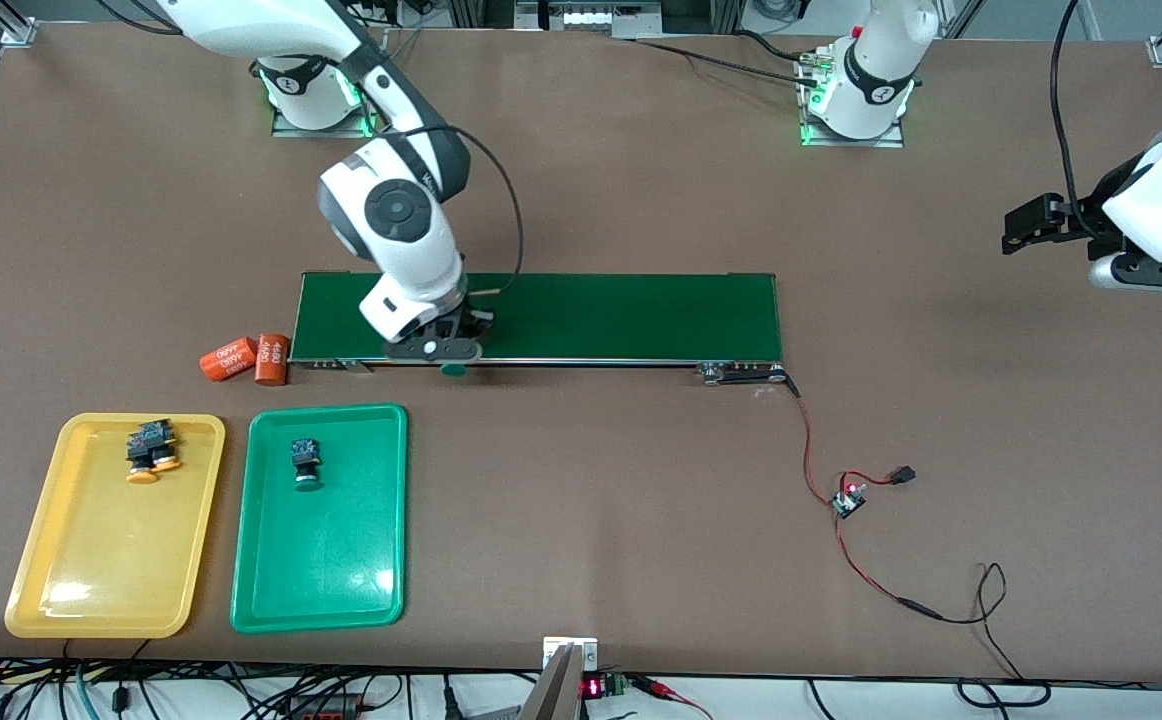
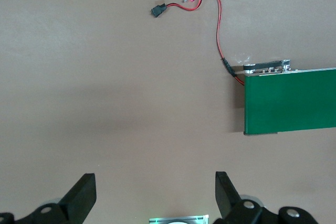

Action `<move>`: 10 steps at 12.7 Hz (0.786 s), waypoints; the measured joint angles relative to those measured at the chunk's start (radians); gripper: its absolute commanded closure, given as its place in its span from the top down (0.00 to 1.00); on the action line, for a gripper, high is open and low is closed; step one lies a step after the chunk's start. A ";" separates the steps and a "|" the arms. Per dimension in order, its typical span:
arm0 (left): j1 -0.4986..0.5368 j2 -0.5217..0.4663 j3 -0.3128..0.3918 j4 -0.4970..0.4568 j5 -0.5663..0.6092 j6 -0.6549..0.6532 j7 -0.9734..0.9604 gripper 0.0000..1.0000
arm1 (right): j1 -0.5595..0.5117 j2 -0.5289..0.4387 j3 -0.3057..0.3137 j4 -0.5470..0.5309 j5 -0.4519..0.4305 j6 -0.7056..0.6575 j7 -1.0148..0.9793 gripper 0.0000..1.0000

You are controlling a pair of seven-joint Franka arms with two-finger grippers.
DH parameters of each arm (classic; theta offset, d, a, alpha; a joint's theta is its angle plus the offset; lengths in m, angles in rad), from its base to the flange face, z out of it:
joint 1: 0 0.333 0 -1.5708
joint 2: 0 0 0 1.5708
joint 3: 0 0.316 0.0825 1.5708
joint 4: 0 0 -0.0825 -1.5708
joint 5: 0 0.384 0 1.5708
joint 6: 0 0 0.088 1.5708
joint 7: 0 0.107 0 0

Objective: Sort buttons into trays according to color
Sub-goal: 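Carry the second green button over the green tray with the right gripper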

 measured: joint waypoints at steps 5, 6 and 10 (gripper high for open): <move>0.000 0.000 0.000 0.000 0.000 -0.014 0.000 1.00 | -0.124 0.083 -0.107 0.136 0.002 -0.004 -0.354 0.10; 0.000 0.000 0.000 0.000 0.000 -0.015 0.000 1.00 | -0.158 0.110 -0.108 0.159 0.002 -0.003 -0.407 0.10; 0.000 0.000 0.000 0.001 0.000 -0.018 -0.001 1.00 | -0.217 0.209 -0.108 0.247 0.002 0.040 -0.498 0.11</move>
